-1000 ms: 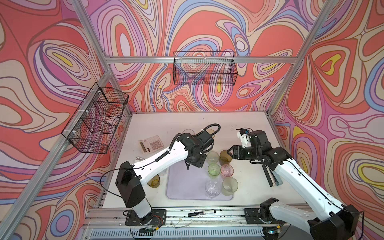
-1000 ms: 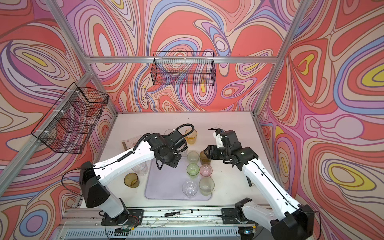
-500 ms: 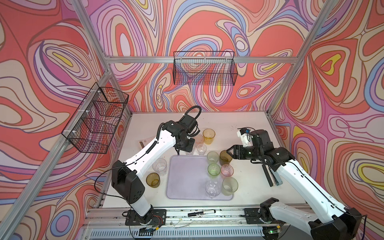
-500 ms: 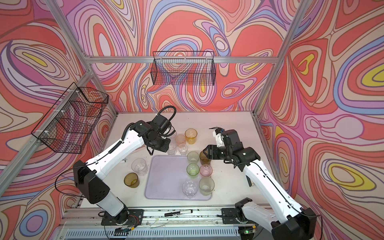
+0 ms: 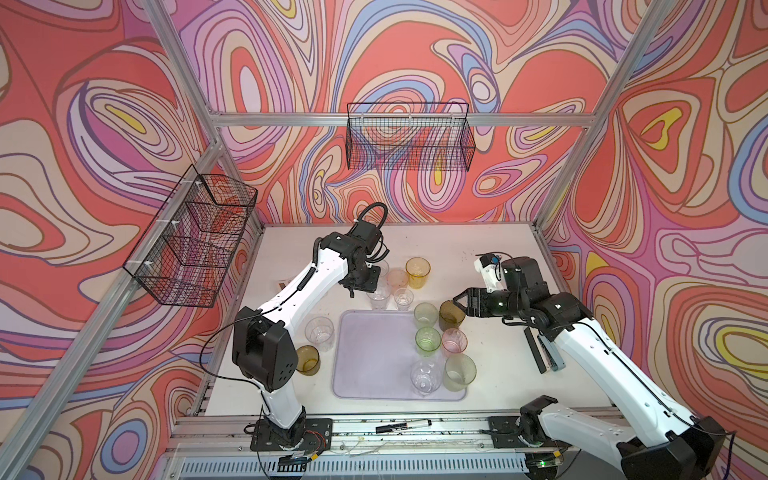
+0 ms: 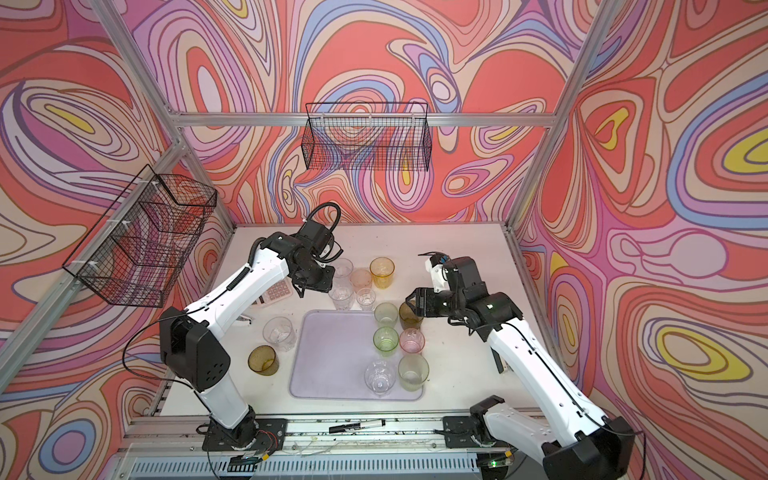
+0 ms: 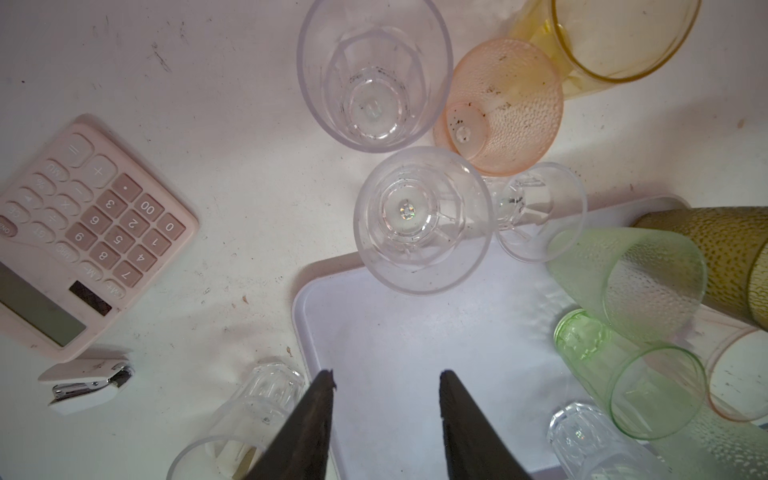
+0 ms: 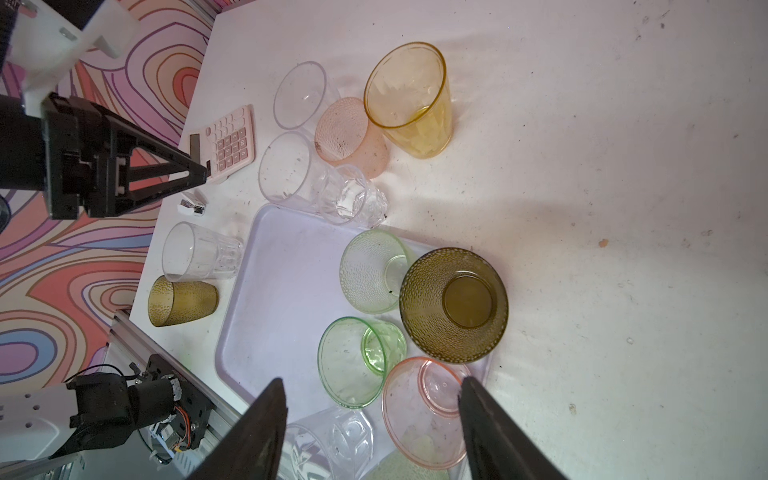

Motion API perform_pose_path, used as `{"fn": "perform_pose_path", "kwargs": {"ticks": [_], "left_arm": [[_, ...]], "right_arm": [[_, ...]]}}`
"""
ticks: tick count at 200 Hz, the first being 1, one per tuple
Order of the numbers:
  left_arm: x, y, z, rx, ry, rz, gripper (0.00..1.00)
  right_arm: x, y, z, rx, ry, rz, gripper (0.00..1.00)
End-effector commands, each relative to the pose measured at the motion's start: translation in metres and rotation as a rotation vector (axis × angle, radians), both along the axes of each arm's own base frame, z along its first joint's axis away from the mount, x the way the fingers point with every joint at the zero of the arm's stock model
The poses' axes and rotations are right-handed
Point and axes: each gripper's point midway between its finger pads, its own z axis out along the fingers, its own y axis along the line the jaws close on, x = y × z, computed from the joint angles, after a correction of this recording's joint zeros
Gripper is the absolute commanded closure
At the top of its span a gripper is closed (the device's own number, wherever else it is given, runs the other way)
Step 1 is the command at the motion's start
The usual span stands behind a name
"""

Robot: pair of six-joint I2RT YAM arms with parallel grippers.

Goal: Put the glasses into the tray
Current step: 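Raise the left gripper and move it to the clear glasses near the calculator, then lower the left gripper and close it on another clear glass's rim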

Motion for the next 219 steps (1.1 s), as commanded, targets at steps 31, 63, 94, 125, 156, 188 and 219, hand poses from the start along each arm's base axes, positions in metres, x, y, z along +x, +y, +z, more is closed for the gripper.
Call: {"fn": "perform_pose_path", "kwargs": {"ticks": [31, 63, 94, 125, 156, 188, 219], "left_arm": [[0.015, 0.001, -0.028, -0.031, 0.042, 0.015, 0.57], [0.021, -0.001, -0.039, -0.046, 0.061, 0.032, 0.59], [0.029, 0.007, -0.047, -0.036, 0.067, 0.079, 0.61], [0.035, 0.01, -0.053, -0.051, 0.079, 0.11, 0.64], [0.038, 0.009, -0.06, -0.054, 0.09, 0.116, 0.66], [0.04, 0.006, -0.065, -0.066, 0.099, 0.122, 0.67], [0.04, 0.004, -0.072, -0.071, 0.114, 0.124, 0.67]], "right_arm": [[0.008, 0.002, -0.002, -0.005, 0.011, 0.0, 0.32], [0.011, 0.003, 0.0, -0.007, 0.005, 0.0, 0.32], [0.011, 0.004, -0.001, -0.001, 0.009, -0.003, 0.31], [0.009, 0.002, -0.002, -0.004, 0.007, -0.006, 0.32], [0.006, 0.0, -0.001, -0.005, 0.003, -0.011, 0.32], [0.005, 0.0, 0.0, 0.001, 0.002, -0.016, 0.32], [0.005, 0.0, 0.002, 0.006, -0.004, -0.016, 0.32]]}}
